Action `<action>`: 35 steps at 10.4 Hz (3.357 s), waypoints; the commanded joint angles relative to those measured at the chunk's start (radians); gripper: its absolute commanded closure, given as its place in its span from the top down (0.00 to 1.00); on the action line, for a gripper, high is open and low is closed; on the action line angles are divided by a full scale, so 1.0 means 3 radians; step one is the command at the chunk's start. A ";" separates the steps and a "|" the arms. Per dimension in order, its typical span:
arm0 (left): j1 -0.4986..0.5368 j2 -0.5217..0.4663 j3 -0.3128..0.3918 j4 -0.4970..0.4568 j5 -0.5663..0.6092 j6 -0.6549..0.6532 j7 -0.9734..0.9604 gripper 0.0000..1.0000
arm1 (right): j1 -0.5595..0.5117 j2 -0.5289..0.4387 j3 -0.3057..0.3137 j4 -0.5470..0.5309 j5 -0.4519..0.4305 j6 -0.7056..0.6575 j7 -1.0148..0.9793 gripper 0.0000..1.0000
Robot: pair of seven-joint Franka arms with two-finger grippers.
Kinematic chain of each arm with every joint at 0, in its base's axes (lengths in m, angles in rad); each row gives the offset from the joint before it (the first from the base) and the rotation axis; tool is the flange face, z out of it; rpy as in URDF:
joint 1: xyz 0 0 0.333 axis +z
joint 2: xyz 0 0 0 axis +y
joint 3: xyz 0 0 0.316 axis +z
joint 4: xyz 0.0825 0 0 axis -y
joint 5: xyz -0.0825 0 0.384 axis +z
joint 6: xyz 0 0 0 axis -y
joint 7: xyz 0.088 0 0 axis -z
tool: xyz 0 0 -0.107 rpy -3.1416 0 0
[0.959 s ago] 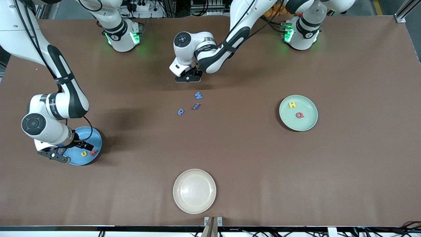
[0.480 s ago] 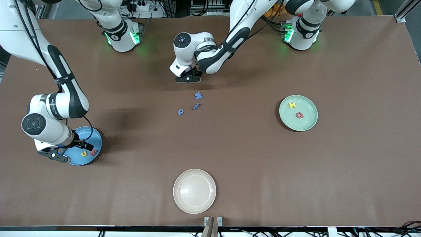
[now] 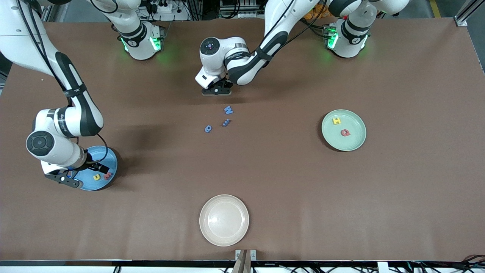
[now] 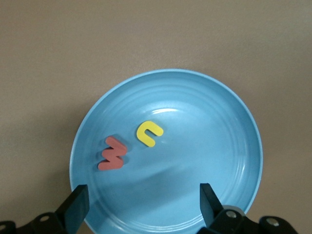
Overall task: Sort upper and lower case letters into plates
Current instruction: 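Hover the left gripper over the teal b, then grasp the teal b with the left gripper while the right gripper returns, then place the b on the green plate while the right gripper hovers over letters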
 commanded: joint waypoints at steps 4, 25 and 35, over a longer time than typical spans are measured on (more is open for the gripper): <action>0.0216 -0.0163 -0.0010 0.0086 -0.0017 -0.0705 0.0498 0.02 | -0.0015 -0.0093 0.0366 -0.0043 0.0015 -0.0213 0.0340 1.00; 0.2574 -0.1477 -0.0066 -0.1903 0.0750 -0.0390 0.4054 0.04 | 0.2711 0.0218 0.0296 -0.0033 0.0460 0.0102 0.3566 1.00; 0.2850 -0.1457 -0.0071 -0.1955 0.0729 -0.0390 0.4238 0.46 | 0.2486 -0.0083 0.0367 -0.0666 0.0481 0.0594 0.3684 1.00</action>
